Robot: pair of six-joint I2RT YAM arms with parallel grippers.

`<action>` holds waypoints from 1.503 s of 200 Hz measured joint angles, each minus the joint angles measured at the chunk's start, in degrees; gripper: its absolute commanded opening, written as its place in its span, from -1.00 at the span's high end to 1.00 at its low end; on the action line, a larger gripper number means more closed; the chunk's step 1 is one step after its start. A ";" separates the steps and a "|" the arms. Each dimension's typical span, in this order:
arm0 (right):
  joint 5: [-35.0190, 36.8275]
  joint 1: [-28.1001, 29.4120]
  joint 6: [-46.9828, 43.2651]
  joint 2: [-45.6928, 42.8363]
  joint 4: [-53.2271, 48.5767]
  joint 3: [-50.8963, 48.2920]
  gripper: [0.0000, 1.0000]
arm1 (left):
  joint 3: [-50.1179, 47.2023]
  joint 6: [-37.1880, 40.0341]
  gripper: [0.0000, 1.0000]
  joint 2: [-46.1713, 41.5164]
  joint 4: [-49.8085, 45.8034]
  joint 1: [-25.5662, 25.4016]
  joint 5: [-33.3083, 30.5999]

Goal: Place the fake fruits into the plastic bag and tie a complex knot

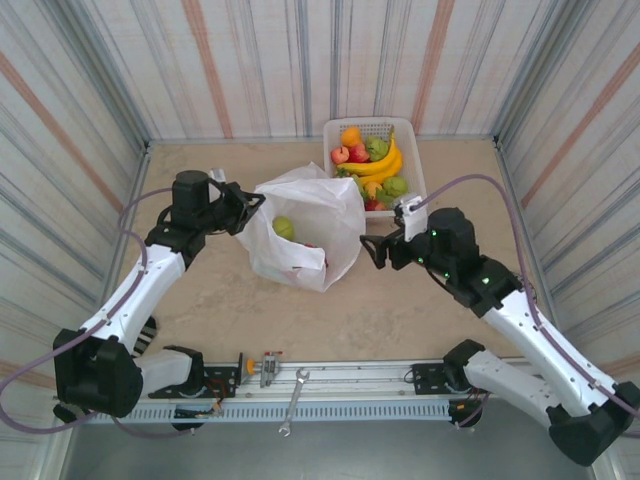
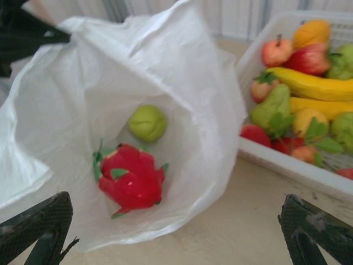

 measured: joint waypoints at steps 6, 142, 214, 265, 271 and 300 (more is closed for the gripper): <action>-1.01 -2.27 0.50 0.35 -0.68 0.83 -0.98 | 0.00 0.07 1.00 0.00 -0.17 0.02 -0.07; -4.37 -16.85 1.84 43.82 -12.28 30.25 -0.95 | -0.50 1.60 1.00 -1.53 -3.23 1.49 -0.90; 5.57 -16.85 -4.24 65.57 -25.14 52.83 -0.73 | -0.52 1.81 1.00 -2.64 -4.37 1.64 -0.90; 10.97 -16.90 -6.34 78.95 -30.75 69.72 -0.58 | -0.52 1.92 1.00 -2.89 -4.52 1.79 -0.87; 11.21 -16.90 -6.34 79.89 -31.08 70.64 -0.57 | -0.52 2.01 1.00 -2.93 -4.55 1.79 -0.87; 12.37 -16.92 -6.29 83.45 -32.57 73.16 -0.58 | -0.55 2.21 1.00 -3.19 -4.55 1.79 -0.87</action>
